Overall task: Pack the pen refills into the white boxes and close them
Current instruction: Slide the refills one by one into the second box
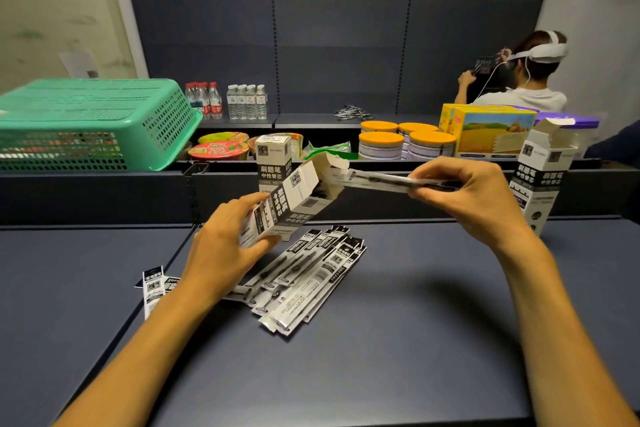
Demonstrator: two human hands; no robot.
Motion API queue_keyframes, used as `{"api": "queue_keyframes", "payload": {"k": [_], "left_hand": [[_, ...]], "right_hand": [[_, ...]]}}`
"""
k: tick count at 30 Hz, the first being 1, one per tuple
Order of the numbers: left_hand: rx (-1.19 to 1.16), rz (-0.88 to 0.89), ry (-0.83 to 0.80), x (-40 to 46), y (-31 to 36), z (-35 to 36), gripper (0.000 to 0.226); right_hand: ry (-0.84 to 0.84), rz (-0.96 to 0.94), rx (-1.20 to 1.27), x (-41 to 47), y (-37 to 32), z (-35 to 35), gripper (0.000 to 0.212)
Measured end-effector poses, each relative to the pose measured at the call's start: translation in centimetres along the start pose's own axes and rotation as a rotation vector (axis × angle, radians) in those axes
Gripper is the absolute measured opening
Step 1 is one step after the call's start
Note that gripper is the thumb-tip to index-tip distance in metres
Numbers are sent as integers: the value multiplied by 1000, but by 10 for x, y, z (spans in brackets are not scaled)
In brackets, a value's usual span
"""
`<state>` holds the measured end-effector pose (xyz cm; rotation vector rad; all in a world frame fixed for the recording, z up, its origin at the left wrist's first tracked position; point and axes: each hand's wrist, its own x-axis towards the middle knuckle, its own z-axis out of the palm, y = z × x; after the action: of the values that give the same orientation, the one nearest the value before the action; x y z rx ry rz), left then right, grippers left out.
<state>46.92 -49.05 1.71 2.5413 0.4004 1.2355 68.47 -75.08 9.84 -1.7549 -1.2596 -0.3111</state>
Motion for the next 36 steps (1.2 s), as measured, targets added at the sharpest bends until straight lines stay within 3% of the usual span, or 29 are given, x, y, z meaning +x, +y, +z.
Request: {"api": "queue_keyframes", "payload": {"k": [8, 13, 17, 21, 23, 26, 28, 33, 36], "left_hand": [[60, 36, -5, -1, -1, 2, 72], [55, 53, -21, -1, -1, 4, 74], [44, 52, -24, -1, -2, 4, 74], [33, 50, -9, 0, -3, 3, 73], [28, 51, -5, 0, -2, 3, 73], [28, 49, -10, 0, -1, 3, 73], [34, 47, -14, 0, -2, 4, 74], [33, 52, -23, -1, -2, 5, 75], [33, 57, -34, -1, -2, 5, 74]], "right_hand": [[43, -317, -528, 10, -35, 6, 16], [32, -497, -688, 18, -48, 36, 13], [63, -585, -733, 18, -49, 63, 24], [142, -500, -632, 20, -39, 57, 48], [134, -422, -458, 20, -32, 50, 54], [62, -261, -48, 18, -21, 49, 40], [23, -217, 87, 17, -19, 53, 24], [34, -314, 99, 12, -21, 71, 15], [1, -338, 2, 9, -29, 85, 25]]}}
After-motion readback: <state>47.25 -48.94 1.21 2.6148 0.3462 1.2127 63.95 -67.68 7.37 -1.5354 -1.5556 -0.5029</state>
